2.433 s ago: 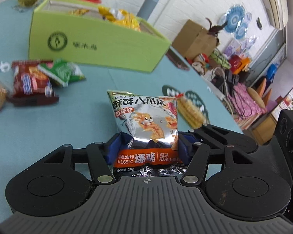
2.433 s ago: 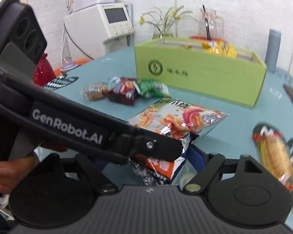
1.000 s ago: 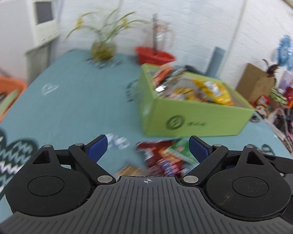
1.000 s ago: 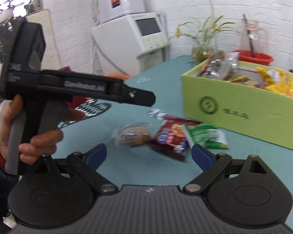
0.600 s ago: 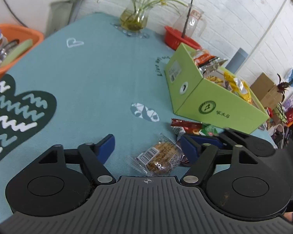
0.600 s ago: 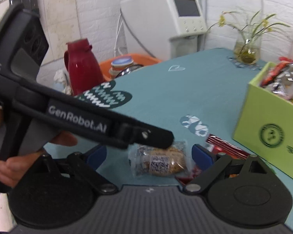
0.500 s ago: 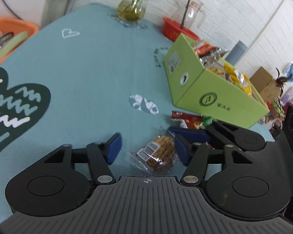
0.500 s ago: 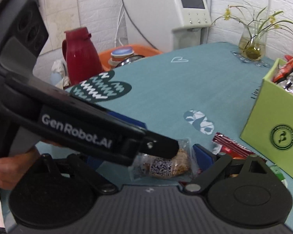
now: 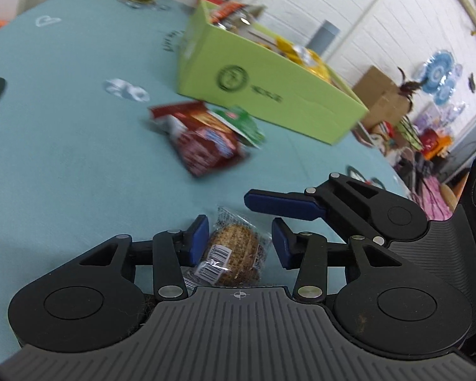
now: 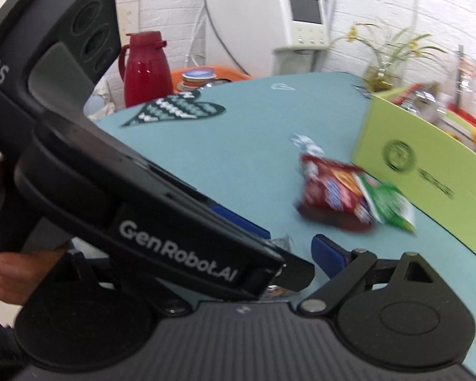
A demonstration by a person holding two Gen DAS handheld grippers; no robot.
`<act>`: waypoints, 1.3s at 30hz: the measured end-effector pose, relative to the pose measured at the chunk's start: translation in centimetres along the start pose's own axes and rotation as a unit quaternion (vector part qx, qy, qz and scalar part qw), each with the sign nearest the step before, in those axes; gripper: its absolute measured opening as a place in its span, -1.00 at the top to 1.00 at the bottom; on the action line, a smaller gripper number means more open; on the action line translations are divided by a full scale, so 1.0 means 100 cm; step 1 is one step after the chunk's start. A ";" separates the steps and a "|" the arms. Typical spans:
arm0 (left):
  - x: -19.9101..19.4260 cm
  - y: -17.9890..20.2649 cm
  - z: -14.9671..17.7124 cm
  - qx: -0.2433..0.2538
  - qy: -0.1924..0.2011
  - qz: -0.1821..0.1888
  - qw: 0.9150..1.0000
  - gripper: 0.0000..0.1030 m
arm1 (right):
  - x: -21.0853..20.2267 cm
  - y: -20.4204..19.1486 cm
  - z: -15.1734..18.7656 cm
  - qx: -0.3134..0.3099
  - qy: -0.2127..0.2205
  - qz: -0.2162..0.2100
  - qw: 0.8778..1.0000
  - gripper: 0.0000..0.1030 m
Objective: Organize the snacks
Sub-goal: 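Lower the left tool onto the clear-wrapped round cookie and close, then carry the round cookie into the green box and release it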
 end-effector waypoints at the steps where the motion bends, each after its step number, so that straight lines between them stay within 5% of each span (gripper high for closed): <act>1: 0.003 0.009 0.004 0.003 -0.004 0.007 1.000 0.53 | -0.009 0.003 0.006 0.001 0.000 0.013 1.000 -0.81; 8: 0.010 0.048 0.013 0.019 -0.009 0.020 1.000 0.44 | -0.064 0.023 0.046 0.068 0.012 0.061 0.996 -0.81; 15: -0.021 0.024 -0.002 -0.001 0.013 -0.003 1.000 0.35 | -0.073 0.002 0.058 0.154 0.034 -0.023 0.987 -0.82; 25: -0.007 0.037 0.025 0.019 -0.037 0.043 0.998 0.33 | -0.045 0.006 0.044 0.124 0.021 -0.009 0.992 -0.81; 34: -0.007 0.032 0.021 0.010 -0.022 0.028 0.999 0.03 | -0.043 0.010 0.047 0.105 0.026 0.032 0.994 -0.81; 36: -0.002 0.036 0.023 0.014 -0.030 0.035 0.999 0.20 | -0.039 0.008 0.050 0.094 0.021 0.050 0.994 -0.62; 37: -0.001 0.039 0.026 0.021 -0.033 0.038 0.998 0.33 | -0.041 0.007 0.050 0.085 0.029 0.066 0.994 -0.27; 39: -0.001 0.044 0.029 0.039 -0.033 0.033 0.998 0.51 | -0.044 0.011 0.050 0.098 0.028 0.065 0.993 -0.19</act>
Point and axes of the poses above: each gripper's, at about its wrist camera, not at the fingertips, and x roughly the way its jaws point, y to its right, z to its underside, the point moved 7 cm from there along x, roughly the way its jaws point, and after that the axes turned 2 degrees about y, right-handed, at the moved point
